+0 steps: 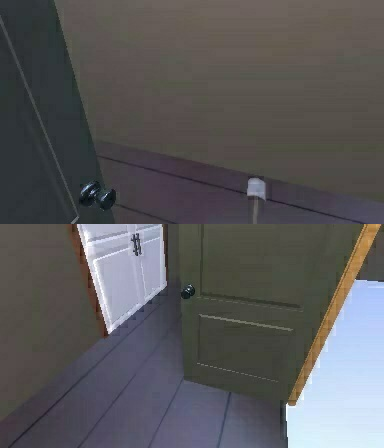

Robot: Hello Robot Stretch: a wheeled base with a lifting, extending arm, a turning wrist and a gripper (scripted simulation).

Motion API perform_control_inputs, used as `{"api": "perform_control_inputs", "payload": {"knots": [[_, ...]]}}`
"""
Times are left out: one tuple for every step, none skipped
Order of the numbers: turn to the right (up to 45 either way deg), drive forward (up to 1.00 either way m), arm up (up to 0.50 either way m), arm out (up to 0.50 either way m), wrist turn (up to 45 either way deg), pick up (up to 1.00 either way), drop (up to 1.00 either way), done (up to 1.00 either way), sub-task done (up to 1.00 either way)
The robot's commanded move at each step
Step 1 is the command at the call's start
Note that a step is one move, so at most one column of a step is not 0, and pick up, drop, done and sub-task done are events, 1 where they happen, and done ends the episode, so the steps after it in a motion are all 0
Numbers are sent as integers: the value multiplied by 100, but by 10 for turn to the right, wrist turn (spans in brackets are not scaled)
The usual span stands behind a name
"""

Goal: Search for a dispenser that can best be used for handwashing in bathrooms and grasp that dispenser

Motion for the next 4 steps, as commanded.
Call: {"api": "perform_control_inputs", "payload": {"knots": [[30, 0, 0, 0, 0, 0, 0, 0, 0], [450, 0, 0, 0, 0, 0, 0, 0, 0], [450, 0, 0, 0, 0, 0, 0, 0, 0], [390, 0, 0, 0, 0, 0, 0, 0, 0]]}}
